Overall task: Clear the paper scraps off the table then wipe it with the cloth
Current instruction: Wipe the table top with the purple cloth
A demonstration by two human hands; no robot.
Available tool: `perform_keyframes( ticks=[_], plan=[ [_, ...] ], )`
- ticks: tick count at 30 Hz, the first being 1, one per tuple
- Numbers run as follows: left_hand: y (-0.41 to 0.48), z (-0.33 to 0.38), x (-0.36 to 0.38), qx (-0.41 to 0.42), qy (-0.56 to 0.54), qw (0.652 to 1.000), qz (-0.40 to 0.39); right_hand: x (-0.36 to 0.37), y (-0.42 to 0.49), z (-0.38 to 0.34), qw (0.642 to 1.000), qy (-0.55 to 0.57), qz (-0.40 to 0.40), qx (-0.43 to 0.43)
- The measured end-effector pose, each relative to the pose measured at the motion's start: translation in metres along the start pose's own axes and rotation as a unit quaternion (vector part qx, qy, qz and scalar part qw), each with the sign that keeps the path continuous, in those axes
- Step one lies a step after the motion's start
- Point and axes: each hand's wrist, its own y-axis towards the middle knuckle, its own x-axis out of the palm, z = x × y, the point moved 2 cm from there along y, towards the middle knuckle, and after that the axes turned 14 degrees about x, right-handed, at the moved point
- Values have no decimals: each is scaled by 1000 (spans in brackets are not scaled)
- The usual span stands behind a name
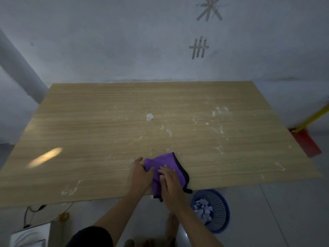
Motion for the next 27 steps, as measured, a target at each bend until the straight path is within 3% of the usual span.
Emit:
perform_keyframes(
  ticks=[2, 5, 7, 9, 14, 17, 24, 27],
  plan=[
    [9, 2, -8, 9, 19, 999, 40, -14, -1, 7, 997, 66, 29, 37],
    [19, 5, -21, 53, 171, 975, 135, -32, -1, 27, 992, 76, 75, 74],
    [18, 5, -20, 108, 250, 950, 150, -38, -2, 41, 990, 72, 73, 101],
    [11, 3, -5, 147, 289, 939, 114, -41, -2, 51, 988, 67, 65, 119],
    [2, -7, 54, 77, 313, 946, 42, -48, 8, 51, 986, 62, 81, 129],
    [16, -5, 77, 84, 345, 934, 37, -56, 17, 53, 982, 87, 98, 136],
    [65, 19, 121, 296, 363, 879, -93, -72, 47, 70, 976, 122, 130, 128],
    [93, 32, 133, 310, 302, 900, -47, -91, 63, 74, 972, 137, 152, 118]
  ],
)
